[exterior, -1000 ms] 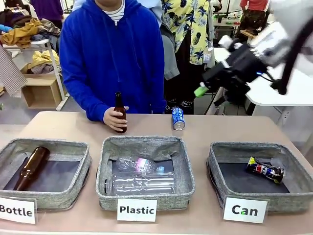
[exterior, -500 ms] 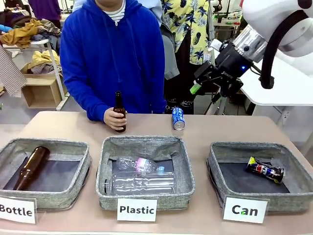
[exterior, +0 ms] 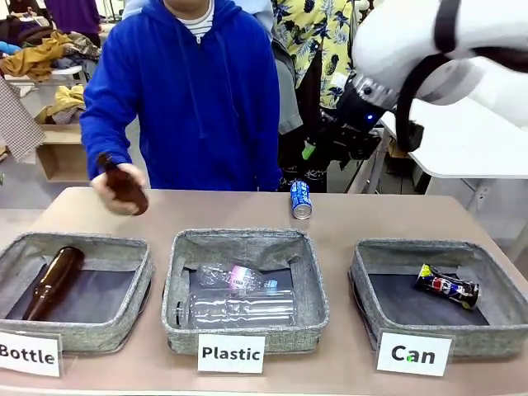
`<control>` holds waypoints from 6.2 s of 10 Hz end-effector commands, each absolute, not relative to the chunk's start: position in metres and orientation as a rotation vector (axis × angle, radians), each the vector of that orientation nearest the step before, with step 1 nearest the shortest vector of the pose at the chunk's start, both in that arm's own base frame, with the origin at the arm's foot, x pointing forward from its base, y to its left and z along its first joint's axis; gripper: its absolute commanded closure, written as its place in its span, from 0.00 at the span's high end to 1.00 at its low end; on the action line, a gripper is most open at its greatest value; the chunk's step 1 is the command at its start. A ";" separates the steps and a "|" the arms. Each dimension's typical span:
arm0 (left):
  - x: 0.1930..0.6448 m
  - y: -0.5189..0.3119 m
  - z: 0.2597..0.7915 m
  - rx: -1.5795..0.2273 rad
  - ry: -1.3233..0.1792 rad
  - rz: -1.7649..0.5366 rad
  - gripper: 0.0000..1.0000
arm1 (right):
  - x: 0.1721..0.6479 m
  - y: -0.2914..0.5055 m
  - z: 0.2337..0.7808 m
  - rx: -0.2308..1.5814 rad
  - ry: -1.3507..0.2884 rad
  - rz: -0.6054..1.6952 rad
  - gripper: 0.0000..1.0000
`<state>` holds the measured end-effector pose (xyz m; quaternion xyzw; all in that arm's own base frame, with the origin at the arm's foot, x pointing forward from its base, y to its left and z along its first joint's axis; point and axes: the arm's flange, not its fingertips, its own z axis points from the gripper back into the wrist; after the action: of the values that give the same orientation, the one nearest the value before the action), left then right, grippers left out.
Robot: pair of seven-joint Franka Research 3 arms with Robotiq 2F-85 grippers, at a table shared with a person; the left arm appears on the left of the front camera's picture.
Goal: Sort the can waste into the basket.
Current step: Pick up the can waste from the table and place it in the right Fabric basket.
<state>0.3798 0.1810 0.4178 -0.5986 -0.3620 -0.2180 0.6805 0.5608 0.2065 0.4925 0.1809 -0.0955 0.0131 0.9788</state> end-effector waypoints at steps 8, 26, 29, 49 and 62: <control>0.252 0.281 0.505 -1.288 -1.066 -0.416 1.00 | 0.746 0.252 0.395 0.168 -0.002 -0.119 1.00; 0.352 0.148 0.395 -1.281 -0.457 -0.473 1.00 | 0.767 0.269 0.297 0.040 0.033 -0.179 0.00; 0.352 0.148 0.395 -1.281 -0.457 -0.473 1.00 | 0.764 0.269 0.299 0.030 0.031 -0.176 0.14; 0.352 0.148 0.395 -1.281 -0.457 -0.473 1.00 | 0.434 0.050 0.415 -0.188 -0.041 1.460 0.54; 0.352 0.148 0.395 -1.281 -0.457 -0.473 1.00 | 0.433 0.053 0.463 0.972 -0.151 1.010 1.00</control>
<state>0.3531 0.1488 0.3931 -0.5833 -0.2050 -0.2165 0.7555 0.4253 0.0660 0.4545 0.2345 0.0007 0.5931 0.7702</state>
